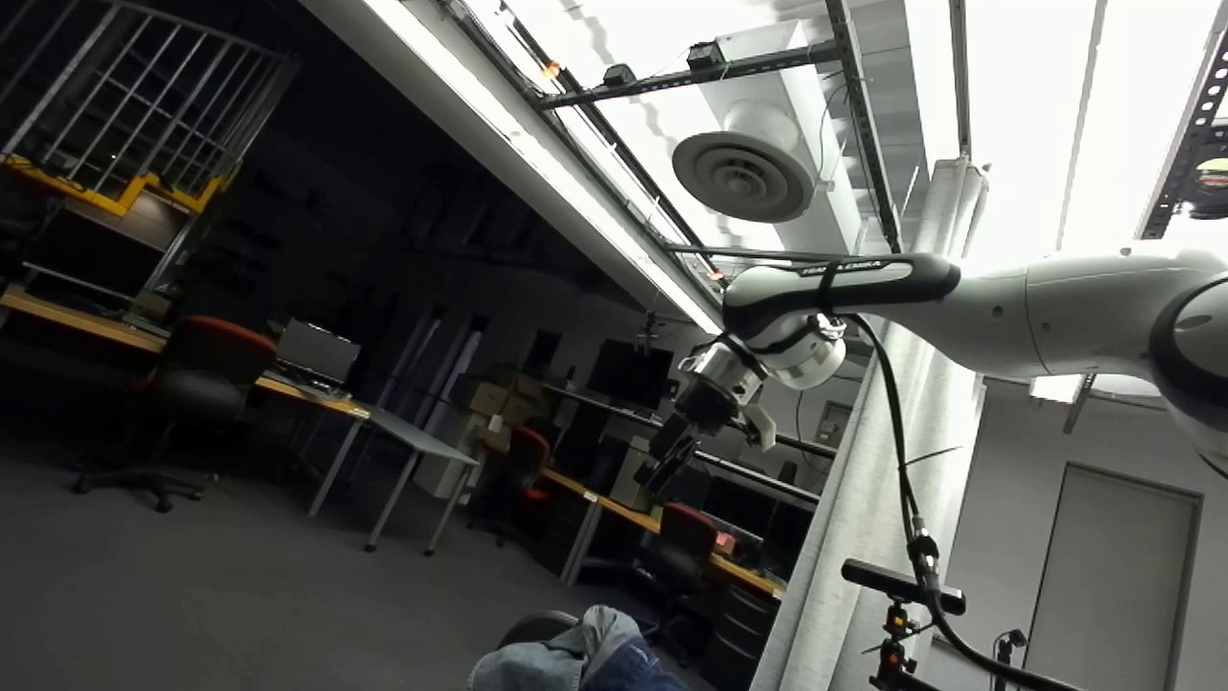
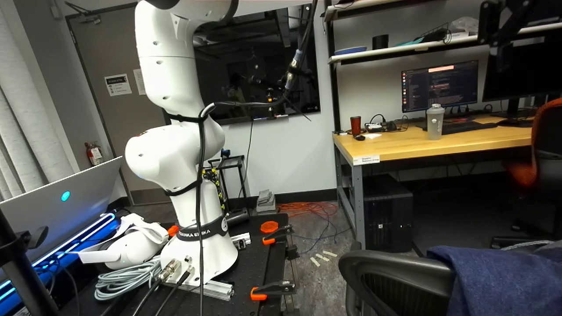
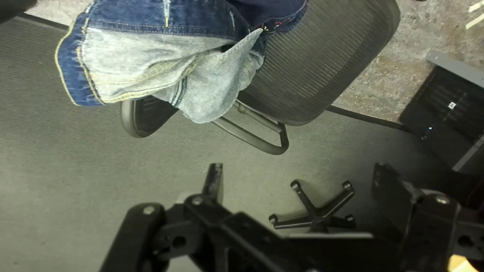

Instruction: Pick the denim jacket and place it on the back of the chair

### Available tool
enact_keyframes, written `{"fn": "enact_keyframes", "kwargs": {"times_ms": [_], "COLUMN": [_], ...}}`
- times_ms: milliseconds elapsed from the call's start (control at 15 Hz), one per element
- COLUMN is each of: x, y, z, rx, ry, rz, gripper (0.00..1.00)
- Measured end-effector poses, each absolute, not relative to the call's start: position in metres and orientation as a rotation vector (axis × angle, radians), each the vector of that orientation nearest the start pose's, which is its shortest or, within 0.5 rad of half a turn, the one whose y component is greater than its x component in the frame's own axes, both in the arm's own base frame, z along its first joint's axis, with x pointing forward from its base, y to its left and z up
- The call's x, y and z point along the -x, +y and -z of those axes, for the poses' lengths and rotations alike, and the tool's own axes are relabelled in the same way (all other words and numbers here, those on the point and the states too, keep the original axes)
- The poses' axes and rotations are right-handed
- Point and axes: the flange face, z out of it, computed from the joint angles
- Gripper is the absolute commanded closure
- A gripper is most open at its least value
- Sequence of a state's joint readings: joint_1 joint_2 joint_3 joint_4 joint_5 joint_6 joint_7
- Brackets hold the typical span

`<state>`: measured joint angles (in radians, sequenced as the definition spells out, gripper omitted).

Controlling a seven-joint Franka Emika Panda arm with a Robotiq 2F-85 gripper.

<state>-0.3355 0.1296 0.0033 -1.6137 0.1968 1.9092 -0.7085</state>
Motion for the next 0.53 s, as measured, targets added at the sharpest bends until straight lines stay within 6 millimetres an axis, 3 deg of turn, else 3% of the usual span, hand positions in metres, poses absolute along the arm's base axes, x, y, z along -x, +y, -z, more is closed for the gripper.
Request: {"fn": "enact_keyframes", "kwargs": {"times_ms": [267, 533], "x": [-0.582, -0.559], "y": [-0.151, -0.114], "z": [-0.513, -0.463], "rx": [3.008, 3.018], "ry": [-0.515, -0.489], "rz": [0.407, 0.423], "gripper": [0.01, 0.0]}}
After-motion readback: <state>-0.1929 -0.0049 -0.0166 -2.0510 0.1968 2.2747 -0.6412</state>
